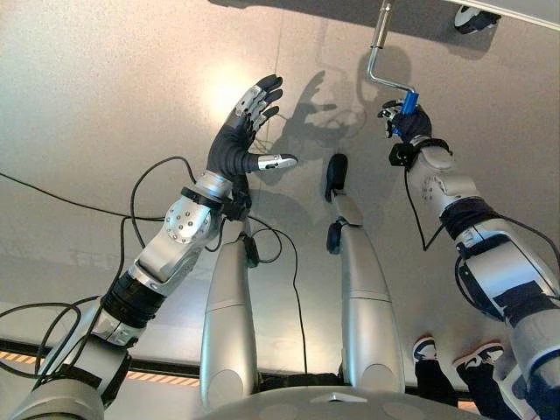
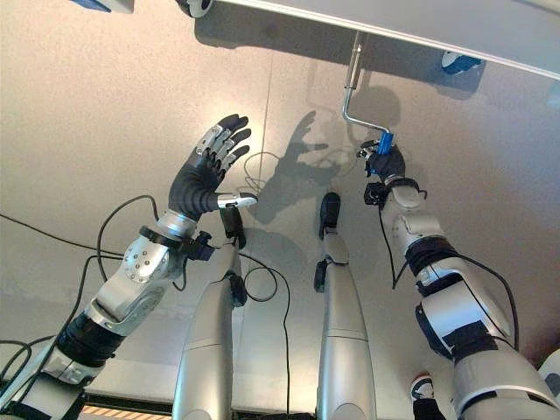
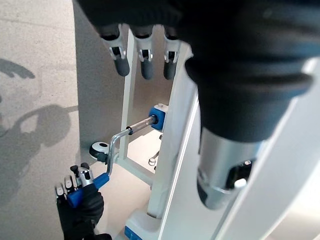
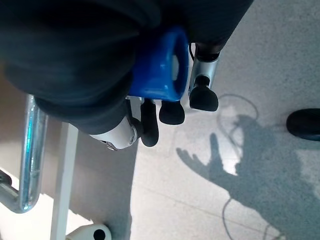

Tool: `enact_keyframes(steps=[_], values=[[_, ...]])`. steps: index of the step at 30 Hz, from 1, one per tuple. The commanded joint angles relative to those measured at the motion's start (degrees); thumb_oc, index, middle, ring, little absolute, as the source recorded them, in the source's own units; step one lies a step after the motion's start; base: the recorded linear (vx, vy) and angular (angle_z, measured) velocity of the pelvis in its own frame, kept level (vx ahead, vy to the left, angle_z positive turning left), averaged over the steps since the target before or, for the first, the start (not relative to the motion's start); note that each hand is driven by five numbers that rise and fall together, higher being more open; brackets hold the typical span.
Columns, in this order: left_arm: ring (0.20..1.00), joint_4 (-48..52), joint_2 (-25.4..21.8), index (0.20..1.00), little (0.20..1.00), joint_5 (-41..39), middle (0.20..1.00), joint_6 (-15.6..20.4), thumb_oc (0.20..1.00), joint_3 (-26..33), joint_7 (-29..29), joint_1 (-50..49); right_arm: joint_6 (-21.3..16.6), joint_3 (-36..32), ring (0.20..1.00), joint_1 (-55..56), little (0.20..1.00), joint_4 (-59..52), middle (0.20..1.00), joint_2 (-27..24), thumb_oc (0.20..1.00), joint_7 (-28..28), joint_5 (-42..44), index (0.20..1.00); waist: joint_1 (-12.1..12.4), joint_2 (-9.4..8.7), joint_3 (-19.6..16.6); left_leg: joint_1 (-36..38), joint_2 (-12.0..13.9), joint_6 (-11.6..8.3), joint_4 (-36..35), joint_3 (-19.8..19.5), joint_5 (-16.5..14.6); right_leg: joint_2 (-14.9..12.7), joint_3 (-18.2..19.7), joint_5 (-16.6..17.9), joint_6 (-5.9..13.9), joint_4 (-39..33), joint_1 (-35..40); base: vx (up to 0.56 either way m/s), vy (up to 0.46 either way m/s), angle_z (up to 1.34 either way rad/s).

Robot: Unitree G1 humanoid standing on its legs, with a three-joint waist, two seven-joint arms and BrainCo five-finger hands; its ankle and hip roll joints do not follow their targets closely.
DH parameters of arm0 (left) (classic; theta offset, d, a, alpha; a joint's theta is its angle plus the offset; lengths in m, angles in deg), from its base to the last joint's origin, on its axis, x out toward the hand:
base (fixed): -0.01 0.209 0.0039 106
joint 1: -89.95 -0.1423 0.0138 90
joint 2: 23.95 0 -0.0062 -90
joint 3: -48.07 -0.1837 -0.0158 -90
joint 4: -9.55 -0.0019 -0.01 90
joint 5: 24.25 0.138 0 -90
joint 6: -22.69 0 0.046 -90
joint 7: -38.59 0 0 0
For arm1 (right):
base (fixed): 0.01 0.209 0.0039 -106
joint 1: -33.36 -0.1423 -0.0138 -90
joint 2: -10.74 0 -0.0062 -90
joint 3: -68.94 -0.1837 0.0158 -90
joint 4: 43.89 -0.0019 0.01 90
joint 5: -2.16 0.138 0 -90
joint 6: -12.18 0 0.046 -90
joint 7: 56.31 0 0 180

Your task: Raise the hospital bed

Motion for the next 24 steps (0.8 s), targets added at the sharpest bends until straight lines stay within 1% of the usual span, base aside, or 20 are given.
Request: enact_keyframes(steps=[1, 4, 9, 14, 19, 24], values=[[1.0, 7.5, -2.2, 1.0, 1.0, -0.2, 1.0, 2.4, 1.0, 0.7, -0.5, -2.1, -2.7, 0.3, 0.2, -2.1, 0.2, -2.6, 0.2, -2.3, 0.2, 0.7, 2.7, 0.2, 0.0, -1.42, -1.1, 0.1, -1.4, 0.36, 3.3, 0.0, -3.4, 1.1, 0.4, 4.8, 5.11, -8.7, 3.6, 0.0, 0.0, 0.0], [1.0, 7.7, -2.2, 1.0, 1.0, -0.8, 1.0, 2.5, 1.0, 0.4, -0.6, -1.8, -2.8, 0.3, 0.2, -3.7, 0.2, -2.0, 0.2, -2.8, 0.2, 0.8, 3.6, 0.2, 0.2, -1.4, -1.1, 0.0, -1.4, 0.34, 3.3, -0.1, -3.3, 1.1, 0.3, 4.8, 5.08, -8.5, 3.6, 0.0, 0.0, 0.0], [1.0, 7.7, -2.5, 1.0, 1.0, -1.2, 1.0, 2.5, 1.0, 0.2, -0.5, -2.1, -2.9, 1.9, 0.2, -10.2, 0.2, 0.4, 0.2, -5.1, 0.2, 1.3, 4.2, 0.2, 0.6, -1.08, -1.1, 0.0, -1.4, 0.24, 3.1, 0.0, -3.4, 1.2, 0.2, 4.7, 5.04, -8.4, 3.3, 0.0, 0.0, 0.0], [1.0, 8.2, -2.7, 1.0, 1.0, -1.2, 1.0, 2.4, 1.0, -0.1, -0.6, -2.5, -2.9, 3.4, 0.2, -14.4, 0.2, 2.2, 0.2, -6.3, 0.2, 1.6, 4.0, 0.2, 0.5, -1.38, -1.1, -0.2, -1.2, 0.18, 3.5, 0.1, -3.7, 1.4, 0.3, 4.7, 5.03, -8.3, 3.0, 0.0, 0.0, 0.0], [1.0, 8.8, -2.7, 1.0, 1.0, -0.9, 1.0, 2.3, 1.0, -0.2, -0.6, -2.7, -2.2, 3.7, 0.2, -15.2, 0.2, 4.8, 0.2, -5.8, 0.2, 1.4, 3.4, 0.2, 0.4, -1.35, -1.1, 0.0, -1.2, 0.23, 3.6, 0.2, -4.0, 1.5, 0.5, 4.5, 5.08, -8.1, 3.2, 0.0, 0.0, 0.0], [1.0, 8.7, -2.4, 1.0, 1.0, -1.0, 1.0, 2.4, 1.0, -0.2, -0.7, -2.4, -1.3, 2.3, 0.2, -14.4, 0.2, 10.8, 0.2, -4.6, 0.2, 1.3, 2.2, 0.2, 0.5, -0.93, -1.1, -0.3, -1.3, 0.39, 4.1, 0.1, -4.3, 1.4, 0.5, 4.2, 5.08, -7.6, 2.9, 0.0, 0.0, 0.0]])
